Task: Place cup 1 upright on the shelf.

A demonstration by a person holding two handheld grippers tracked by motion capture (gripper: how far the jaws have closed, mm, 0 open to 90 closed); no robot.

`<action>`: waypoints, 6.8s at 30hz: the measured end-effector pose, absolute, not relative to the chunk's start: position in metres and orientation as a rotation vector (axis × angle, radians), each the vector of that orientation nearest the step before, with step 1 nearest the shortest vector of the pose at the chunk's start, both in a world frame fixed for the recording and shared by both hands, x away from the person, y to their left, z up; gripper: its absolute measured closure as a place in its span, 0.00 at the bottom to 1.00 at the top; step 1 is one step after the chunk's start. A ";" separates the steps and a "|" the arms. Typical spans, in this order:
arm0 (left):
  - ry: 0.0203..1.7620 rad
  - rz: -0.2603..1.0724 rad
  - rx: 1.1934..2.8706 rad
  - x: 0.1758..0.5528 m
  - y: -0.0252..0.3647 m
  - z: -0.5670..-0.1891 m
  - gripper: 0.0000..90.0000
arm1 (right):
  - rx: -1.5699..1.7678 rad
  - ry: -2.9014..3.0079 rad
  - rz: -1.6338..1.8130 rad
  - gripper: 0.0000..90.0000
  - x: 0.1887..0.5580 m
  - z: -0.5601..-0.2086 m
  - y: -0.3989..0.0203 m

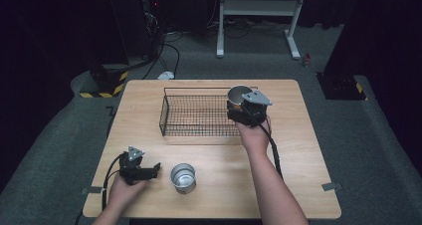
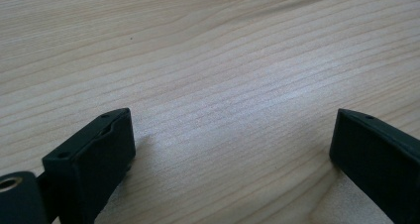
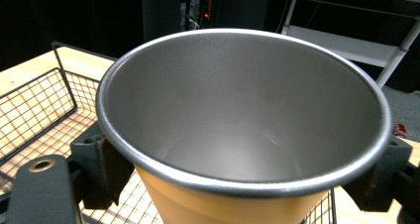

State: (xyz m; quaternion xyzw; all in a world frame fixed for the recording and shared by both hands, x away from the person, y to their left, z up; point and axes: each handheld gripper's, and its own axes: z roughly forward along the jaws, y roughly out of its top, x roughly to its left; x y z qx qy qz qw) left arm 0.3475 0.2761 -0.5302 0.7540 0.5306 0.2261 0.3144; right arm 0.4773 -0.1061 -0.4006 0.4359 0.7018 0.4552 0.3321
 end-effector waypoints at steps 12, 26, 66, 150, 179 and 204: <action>1.396 0.597 1.990 0.348 0.276 -0.530 0.05 | 1.154 1.834 1.175 0.16 0.497 -0.404 -0.096; 1.395 0.599 1.991 0.348 0.276 -0.530 0.05 | 1.228 1.873 1.104 0.16 0.519 -0.418 -0.092; 1.399 0.597 1.988 0.347 0.276 -0.530 0.05 | 1.310 2.006 1.009 0.16 0.522 -0.465 -0.082; 1.403 0.596 1.986 0.347 0.276 -0.530 0.05 | 1.204 2.002 1.135 0.11 0.421 -0.453 -0.123; 1.422 0.607 1.973 0.345 0.277 -0.530 0.04 | 1.272 2.089 0.972 0.11 0.370 -0.505 -0.175; 1.400 0.583 2.003 0.347 0.279 -0.530 0.00 | 1.381 2.179 0.876 0.11 0.360 -0.525 -0.198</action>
